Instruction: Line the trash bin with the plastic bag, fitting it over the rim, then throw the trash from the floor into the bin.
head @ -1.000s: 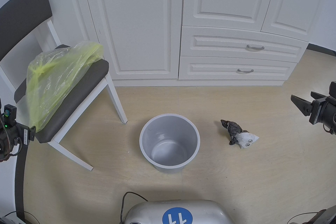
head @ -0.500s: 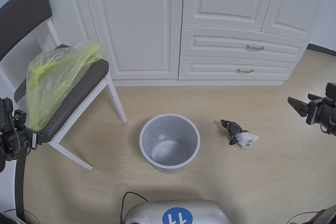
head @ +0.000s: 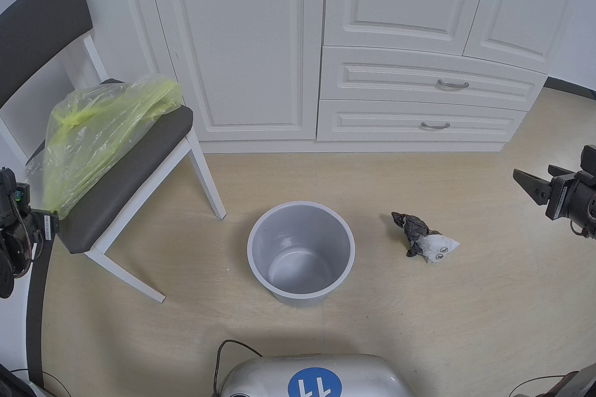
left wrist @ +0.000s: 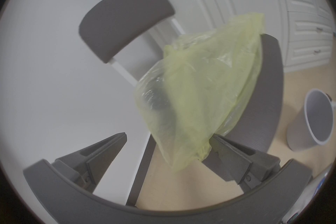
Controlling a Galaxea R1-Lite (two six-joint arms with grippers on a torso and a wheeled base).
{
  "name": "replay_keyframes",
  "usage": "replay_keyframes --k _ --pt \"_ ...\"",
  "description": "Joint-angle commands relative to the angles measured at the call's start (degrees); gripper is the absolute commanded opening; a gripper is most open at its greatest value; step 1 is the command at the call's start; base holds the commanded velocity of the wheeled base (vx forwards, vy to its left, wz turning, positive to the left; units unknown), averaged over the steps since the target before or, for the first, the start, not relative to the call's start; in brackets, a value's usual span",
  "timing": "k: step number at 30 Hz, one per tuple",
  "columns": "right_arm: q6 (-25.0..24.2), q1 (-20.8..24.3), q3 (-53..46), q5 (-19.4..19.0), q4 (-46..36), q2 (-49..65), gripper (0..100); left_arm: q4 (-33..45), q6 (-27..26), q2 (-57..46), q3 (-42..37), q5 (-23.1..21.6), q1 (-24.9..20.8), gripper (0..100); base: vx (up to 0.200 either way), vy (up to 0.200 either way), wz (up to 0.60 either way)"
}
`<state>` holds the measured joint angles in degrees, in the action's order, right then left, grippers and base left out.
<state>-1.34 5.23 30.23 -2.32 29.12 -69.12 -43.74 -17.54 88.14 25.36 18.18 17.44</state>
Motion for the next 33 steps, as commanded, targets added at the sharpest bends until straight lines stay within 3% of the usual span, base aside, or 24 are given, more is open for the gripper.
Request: replay_keyframes --k 1,3,6,7,10,22,27,33 --pt "-0.86 -1.71 0.09 -0.67 -0.03 1.53 100 -4.16 3.22 -0.86 -1.45 -0.42 5.93 100 0.000 0.000 0.00" --pt "-1.03 -2.24 0.18 -0.94 -0.03 1.53 100 -6.36 6.20 -0.95 -1.71 -2.80 9.10 100 0.000 0.000 0.00" --pt "-1.03 -2.24 0.18 -0.94 -0.03 1.44 100 -6.45 6.38 -1.04 -1.71 -3.06 9.27 100 0.000 0.000 0.00" --pt "-1.03 -2.15 0.27 -0.94 -0.03 1.36 100 -7.59 10.07 -1.83 -1.54 -10.53 13.49 100 0.000 0.000 0.00" --pt "-1.03 -1.27 0.35 -0.85 -0.12 1.09 100 -6.97 11.92 -3.68 -1.63 -17.03 15.95 100 0.000 0.000 0.00" --pt "-1.03 2.77 -0.53 -0.41 -0.82 0.74 100 -7.15 11.74 -2.44 -4.79 -23.89 17.27 100 0.000 0.000 0.00" --pt "-0.68 4.35 -0.88 -0.23 -0.91 0.92 100 -7.68 7.08 -0.69 -5.67 -25.47 18.94 100 0.000 0.000 0.00" --pt "-0.59 4.70 -1.14 -0.14 -1.00 1.18 100 -6.36 6.29 -3.68 -6.90 -35.67 23.34 100 0.000 0.000 0.00"
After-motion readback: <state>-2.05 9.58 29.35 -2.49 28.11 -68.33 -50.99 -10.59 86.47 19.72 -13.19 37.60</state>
